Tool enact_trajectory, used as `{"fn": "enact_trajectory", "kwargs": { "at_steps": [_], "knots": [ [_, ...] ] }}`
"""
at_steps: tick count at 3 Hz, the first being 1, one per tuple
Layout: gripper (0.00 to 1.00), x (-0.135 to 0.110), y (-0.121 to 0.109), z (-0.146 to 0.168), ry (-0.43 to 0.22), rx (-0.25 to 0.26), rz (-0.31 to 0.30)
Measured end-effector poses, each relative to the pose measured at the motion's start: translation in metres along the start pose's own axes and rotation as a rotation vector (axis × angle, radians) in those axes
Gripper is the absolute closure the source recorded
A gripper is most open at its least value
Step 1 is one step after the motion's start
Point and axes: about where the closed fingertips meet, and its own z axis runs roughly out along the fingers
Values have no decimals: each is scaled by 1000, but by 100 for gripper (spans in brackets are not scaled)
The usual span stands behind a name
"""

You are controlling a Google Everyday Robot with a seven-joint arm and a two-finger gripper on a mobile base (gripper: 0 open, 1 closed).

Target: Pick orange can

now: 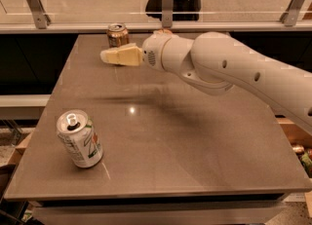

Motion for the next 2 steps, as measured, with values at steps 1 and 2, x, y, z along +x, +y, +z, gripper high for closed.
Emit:
{"fn": "enact_trajectory", "kwargs": {
  "at_steps": [1, 2],
  "knots": [
    [0, -3, -8, 15, -20, 81, 3],
    [0, 3, -26, 29, -31, 145, 1]
  ]
}}
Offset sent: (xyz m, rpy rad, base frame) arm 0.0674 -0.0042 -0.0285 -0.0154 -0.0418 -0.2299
